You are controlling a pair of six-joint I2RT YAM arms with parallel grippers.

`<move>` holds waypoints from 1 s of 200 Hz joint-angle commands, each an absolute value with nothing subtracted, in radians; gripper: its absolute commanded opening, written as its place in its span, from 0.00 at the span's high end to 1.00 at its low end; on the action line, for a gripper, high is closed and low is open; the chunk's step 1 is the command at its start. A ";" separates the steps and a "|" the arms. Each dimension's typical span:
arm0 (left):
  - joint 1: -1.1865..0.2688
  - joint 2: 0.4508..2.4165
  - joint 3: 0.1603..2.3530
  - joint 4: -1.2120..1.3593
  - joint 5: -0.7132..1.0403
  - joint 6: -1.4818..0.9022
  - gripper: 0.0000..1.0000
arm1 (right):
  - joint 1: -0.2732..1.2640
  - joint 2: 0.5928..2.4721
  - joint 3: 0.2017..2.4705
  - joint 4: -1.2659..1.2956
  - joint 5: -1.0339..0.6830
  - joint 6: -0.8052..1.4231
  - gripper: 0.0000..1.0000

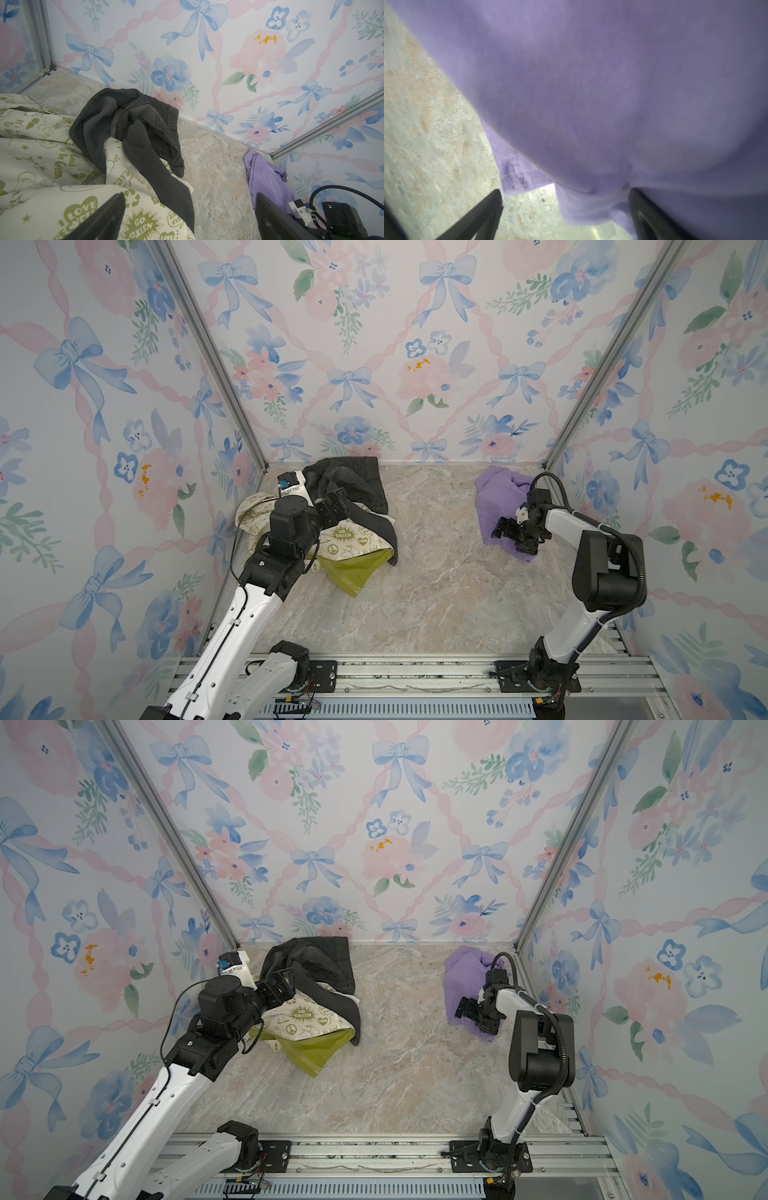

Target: Pick out a specific cloth from the pile

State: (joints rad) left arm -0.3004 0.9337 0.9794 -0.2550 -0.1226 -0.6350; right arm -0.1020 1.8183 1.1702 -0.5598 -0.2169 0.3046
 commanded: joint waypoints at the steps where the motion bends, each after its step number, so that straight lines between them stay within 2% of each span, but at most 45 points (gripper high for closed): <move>1: -0.295 0.951 0.966 -0.222 -0.135 -0.613 0.02 | -0.102 1.808 1.190 -0.601 -0.217 0.291 0.03; 58: -0.295 0.970 0.954 -0.203 -0.158 -0.597 0.02 | -0.089 1.594 1.272 -0.639 -0.211 0.349 0.03; 89: -0.293 0.953 0.920 -0.182 -0.186 -0.578 0.02 | -0.090 1.448 1.267 -0.555 -0.188 0.353 0.03; 147: -0.292 0.940 0.865 -0.109 -0.221 -0.522 0.02 | -0.076 1.160 1.130 -0.332 -0.086 0.356 0.03; 200: -0.289 0.902 0.786 -0.027 -0.262 -0.426 0.02 | -0.033 0.983 0.941 -0.161 -0.019 0.290 0.03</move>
State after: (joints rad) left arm -0.2977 0.9428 0.8375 -0.1001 -0.2203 -0.5049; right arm -0.0574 1.0298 1.0145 -0.2710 -0.0704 0.3313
